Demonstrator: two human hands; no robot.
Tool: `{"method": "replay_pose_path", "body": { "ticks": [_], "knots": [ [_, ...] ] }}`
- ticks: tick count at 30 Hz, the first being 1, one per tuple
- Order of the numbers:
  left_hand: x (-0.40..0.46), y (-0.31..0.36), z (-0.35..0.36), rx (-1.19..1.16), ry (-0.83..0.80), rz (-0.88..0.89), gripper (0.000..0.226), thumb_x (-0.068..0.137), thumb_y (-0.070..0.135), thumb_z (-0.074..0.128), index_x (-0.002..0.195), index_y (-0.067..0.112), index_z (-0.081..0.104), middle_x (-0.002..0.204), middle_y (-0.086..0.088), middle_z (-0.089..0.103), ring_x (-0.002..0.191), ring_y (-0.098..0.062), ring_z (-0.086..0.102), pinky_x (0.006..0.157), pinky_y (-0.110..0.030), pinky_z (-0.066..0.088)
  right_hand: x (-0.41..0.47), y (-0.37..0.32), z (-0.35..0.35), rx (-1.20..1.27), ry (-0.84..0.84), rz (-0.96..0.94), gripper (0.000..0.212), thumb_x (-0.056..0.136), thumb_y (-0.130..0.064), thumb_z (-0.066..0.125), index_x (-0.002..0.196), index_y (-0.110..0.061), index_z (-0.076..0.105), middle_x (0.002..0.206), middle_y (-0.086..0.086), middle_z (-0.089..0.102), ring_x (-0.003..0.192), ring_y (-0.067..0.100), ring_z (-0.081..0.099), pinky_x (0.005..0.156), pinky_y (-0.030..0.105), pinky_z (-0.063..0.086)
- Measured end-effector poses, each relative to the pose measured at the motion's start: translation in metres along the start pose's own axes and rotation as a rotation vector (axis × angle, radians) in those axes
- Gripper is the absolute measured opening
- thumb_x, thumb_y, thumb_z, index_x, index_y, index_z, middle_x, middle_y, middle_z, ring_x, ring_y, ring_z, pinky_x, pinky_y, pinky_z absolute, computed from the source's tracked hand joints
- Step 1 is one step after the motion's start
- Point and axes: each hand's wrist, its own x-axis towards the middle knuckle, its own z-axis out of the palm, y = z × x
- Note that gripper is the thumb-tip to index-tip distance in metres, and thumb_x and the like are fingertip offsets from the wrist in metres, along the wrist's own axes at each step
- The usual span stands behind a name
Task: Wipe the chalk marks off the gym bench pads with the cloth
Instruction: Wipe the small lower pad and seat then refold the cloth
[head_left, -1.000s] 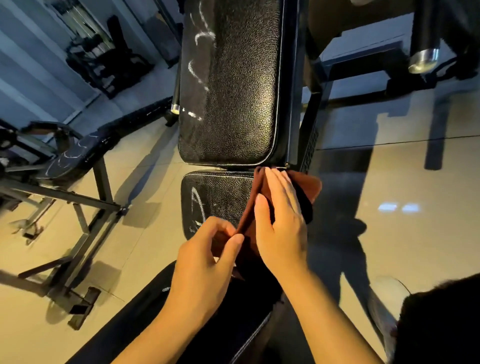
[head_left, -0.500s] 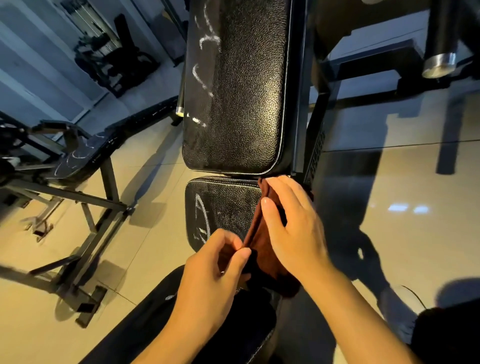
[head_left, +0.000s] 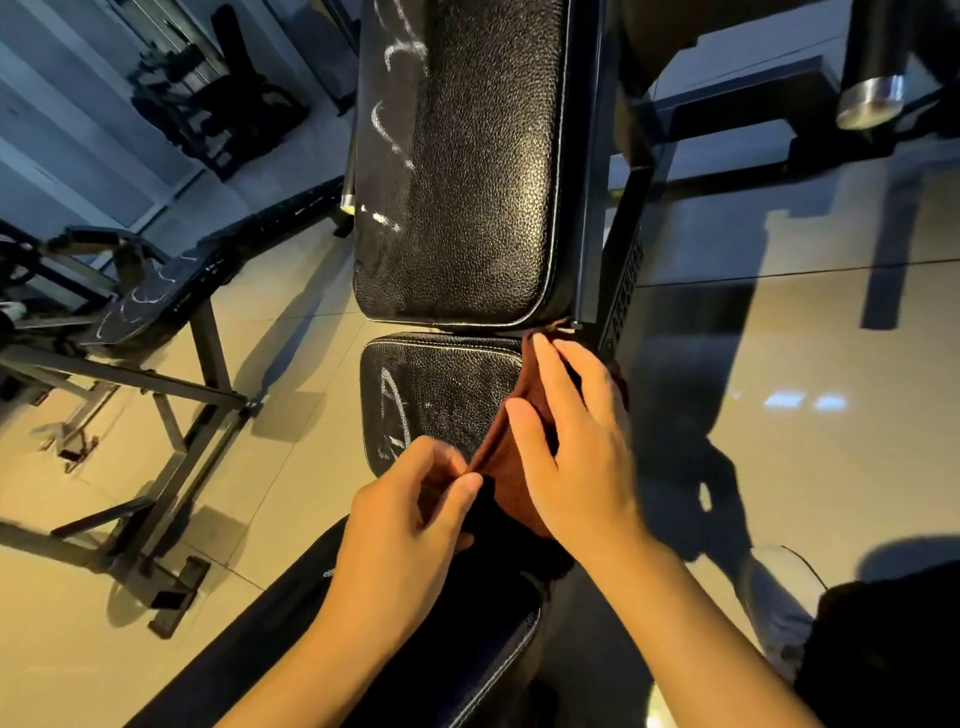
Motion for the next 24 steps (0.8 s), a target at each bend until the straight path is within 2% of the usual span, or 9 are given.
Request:
{"method": "replay_pose_path", "body": {
  "ticks": [2, 5, 9, 12, 15, 17, 19, 22, 24],
  "knots": [
    [-0.001, -0.001, 0.002, -0.002, -0.014, -0.001, 0.007, 0.089, 0.021, 0.062, 0.083, 0.021, 0.058, 0.078, 0.010, 0.063, 0.071, -0.011, 0.064, 0.060, -0.028, 0.058, 0.004, 0.002, 0.002, 0.067, -0.084, -0.050, 0.059, 0.098, -0.046, 0.036, 0.150, -0.020, 0.032, 0.152, -0.001, 0.032, 0.142, 0.013, 0.025, 0.113, 0.023, 0.022],
    [-0.002, -0.009, 0.000, 0.103, -0.157, 0.007, 0.011, 0.087, 0.021, 0.068, 0.085, 0.025, 0.058, 0.082, 0.010, 0.064, 0.073, -0.011, 0.063, 0.065, -0.030, 0.055, -0.024, 0.014, 0.005, 0.128, -0.220, -0.001, 0.073, 0.092, -0.067, 0.025, 0.151, -0.042, -0.009, 0.161, -0.020, -0.006, 0.146, -0.001, -0.002, 0.116, 0.016, 0.004],
    [-0.008, -0.021, 0.001, 0.331, -0.278, 0.070, 0.021, 0.080, 0.016, 0.075, 0.089, 0.029, 0.062, 0.081, 0.013, 0.066, 0.080, -0.003, 0.060, 0.074, -0.023, 0.048, -0.077, 0.031, 0.005, -0.002, -0.492, 0.247, 0.089, 0.064, -0.093, -0.004, 0.126, -0.039, -0.040, 0.138, -0.025, -0.038, 0.137, -0.002, -0.016, 0.115, 0.022, -0.002],
    [-0.009, -0.024, 0.002, 0.397, -0.224, 0.115, 0.016, 0.078, 0.018, 0.076, 0.086, 0.027, 0.065, 0.077, 0.015, 0.065, 0.076, -0.001, 0.058, 0.069, -0.022, 0.046, -0.088, 0.031, 0.004, 0.006, -0.491, 0.272, 0.082, 0.067, -0.087, -0.001, 0.124, -0.041, -0.038, 0.133, -0.028, -0.040, 0.136, -0.002, -0.023, 0.116, 0.022, -0.002],
    [-0.005, -0.026, -0.004, 0.436, -0.182, 0.147, 0.015, 0.078, 0.015, 0.076, 0.082, 0.025, 0.066, 0.075, 0.017, 0.063, 0.075, 0.000, 0.058, 0.066, -0.016, 0.043, -0.084, 0.028, 0.003, -0.002, -0.460, 0.232, 0.074, 0.075, -0.074, 0.007, 0.126, -0.042, -0.036, 0.136, -0.029, -0.041, 0.129, -0.012, -0.036, 0.108, 0.011, -0.016],
    [-0.003, -0.027, -0.010, 0.439, -0.152, 0.180, 0.016, 0.077, 0.012, 0.077, 0.081, 0.024, 0.068, 0.075, 0.016, 0.064, 0.075, 0.000, 0.058, 0.067, -0.013, 0.043, -0.081, 0.026, 0.003, -0.017, -0.443, 0.234, 0.076, 0.077, -0.075, 0.010, 0.127, -0.042, -0.036, 0.136, -0.029, -0.042, 0.129, -0.011, -0.038, 0.108, 0.011, -0.018],
    [-0.002, -0.029, -0.011, 0.449, -0.153, 0.197, 0.015, 0.077, 0.011, 0.076, 0.081, 0.023, 0.068, 0.076, 0.015, 0.065, 0.074, -0.001, 0.059, 0.067, -0.014, 0.044, -0.079, 0.023, 0.002, 0.012, -0.451, 0.276, 0.079, 0.085, -0.076, 0.023, 0.127, -0.042, -0.036, 0.139, -0.025, -0.040, 0.137, -0.004, -0.028, 0.114, 0.019, -0.010],
    [0.000, -0.032, -0.010, 0.506, -0.187, 0.213, 0.014, 0.080, 0.012, 0.074, 0.082, 0.023, 0.066, 0.078, 0.013, 0.064, 0.075, -0.004, 0.058, 0.066, -0.017, 0.043, -0.077, 0.014, -0.004, 0.103, -0.490, 0.374, 0.070, 0.100, -0.046, 0.035, 0.132, -0.038, -0.027, 0.155, -0.015, -0.024, 0.146, 0.005, -0.007, 0.113, 0.020, 0.004],
    [0.001, -0.033, -0.011, 0.522, -0.192, 0.221, 0.014, 0.079, 0.013, 0.073, 0.081, 0.024, 0.065, 0.076, 0.012, 0.063, 0.073, -0.006, 0.057, 0.064, -0.019, 0.042, -0.081, 0.006, -0.011, 0.165, -0.475, 0.413, 0.068, 0.103, -0.039, 0.033, 0.139, -0.036, -0.023, 0.160, -0.015, -0.015, 0.147, 0.005, -0.001, 0.113, 0.021, 0.008]
  ]
}}
